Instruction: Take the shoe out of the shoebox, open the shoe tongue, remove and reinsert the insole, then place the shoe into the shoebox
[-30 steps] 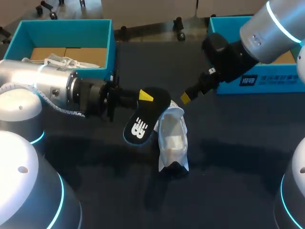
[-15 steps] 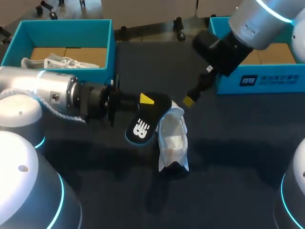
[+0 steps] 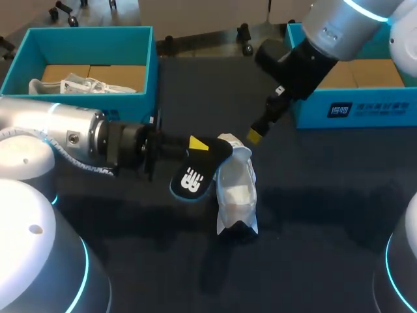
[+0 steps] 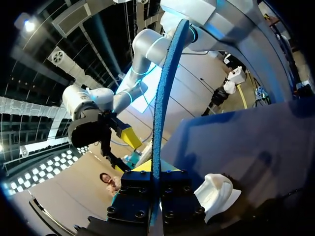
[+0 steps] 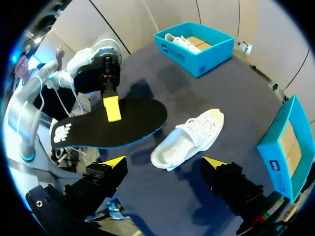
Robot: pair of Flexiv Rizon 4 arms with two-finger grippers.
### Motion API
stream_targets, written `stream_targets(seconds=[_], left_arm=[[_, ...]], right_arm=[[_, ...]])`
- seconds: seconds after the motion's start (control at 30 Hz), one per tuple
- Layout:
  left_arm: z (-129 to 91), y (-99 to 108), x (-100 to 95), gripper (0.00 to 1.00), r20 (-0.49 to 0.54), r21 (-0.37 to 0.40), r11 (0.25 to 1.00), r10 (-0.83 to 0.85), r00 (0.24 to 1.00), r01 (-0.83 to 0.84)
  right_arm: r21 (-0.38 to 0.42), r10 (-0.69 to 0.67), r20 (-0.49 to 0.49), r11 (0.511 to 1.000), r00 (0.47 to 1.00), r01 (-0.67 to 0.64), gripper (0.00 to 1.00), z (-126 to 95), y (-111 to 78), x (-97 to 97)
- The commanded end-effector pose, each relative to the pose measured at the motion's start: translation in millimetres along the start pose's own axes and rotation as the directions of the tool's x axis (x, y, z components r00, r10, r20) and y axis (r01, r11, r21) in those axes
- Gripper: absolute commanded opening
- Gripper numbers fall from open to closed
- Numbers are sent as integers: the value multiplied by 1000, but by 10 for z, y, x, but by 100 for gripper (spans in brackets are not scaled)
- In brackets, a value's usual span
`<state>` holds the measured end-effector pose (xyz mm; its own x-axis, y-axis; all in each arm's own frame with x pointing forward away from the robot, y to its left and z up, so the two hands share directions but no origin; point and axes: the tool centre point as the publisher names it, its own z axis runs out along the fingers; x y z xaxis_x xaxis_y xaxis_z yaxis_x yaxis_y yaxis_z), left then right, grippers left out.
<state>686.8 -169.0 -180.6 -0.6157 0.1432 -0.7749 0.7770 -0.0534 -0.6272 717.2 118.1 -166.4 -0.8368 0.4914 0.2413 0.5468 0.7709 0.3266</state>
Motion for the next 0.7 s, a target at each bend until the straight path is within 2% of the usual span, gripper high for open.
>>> stream_targets(seconds=[0.03, 0.1, 0.37, 0.53, 0.7], left_arm=[[20, 25, 32, 0, 28, 13, 1000, -8, 1000, 7], [38, 61, 43, 0, 47, 22, 1000, -23, 999, 22], [100, 196, 121, 0, 99, 36, 998, -59, 993, 56], [137, 232, 168, 0, 95, 36, 996, -82, 992, 78], [153, 254, 195, 0, 102, 38, 996, -90, 991, 86]], right_arm=[[5, -74, 88, 997, 993, 74, 100, 9, -144, 63], [-4, -154, 106, 988, 982, 156, 100, 36, -201, 66], [-68, -294, 154, 949, 943, 307, 100, 171, -448, 40], [-67, -364, 158, 924, 918, 378, 100, 273, -512, 19], [-26, -426, 134, 901, 895, 433, 100, 393, -516, -17]])
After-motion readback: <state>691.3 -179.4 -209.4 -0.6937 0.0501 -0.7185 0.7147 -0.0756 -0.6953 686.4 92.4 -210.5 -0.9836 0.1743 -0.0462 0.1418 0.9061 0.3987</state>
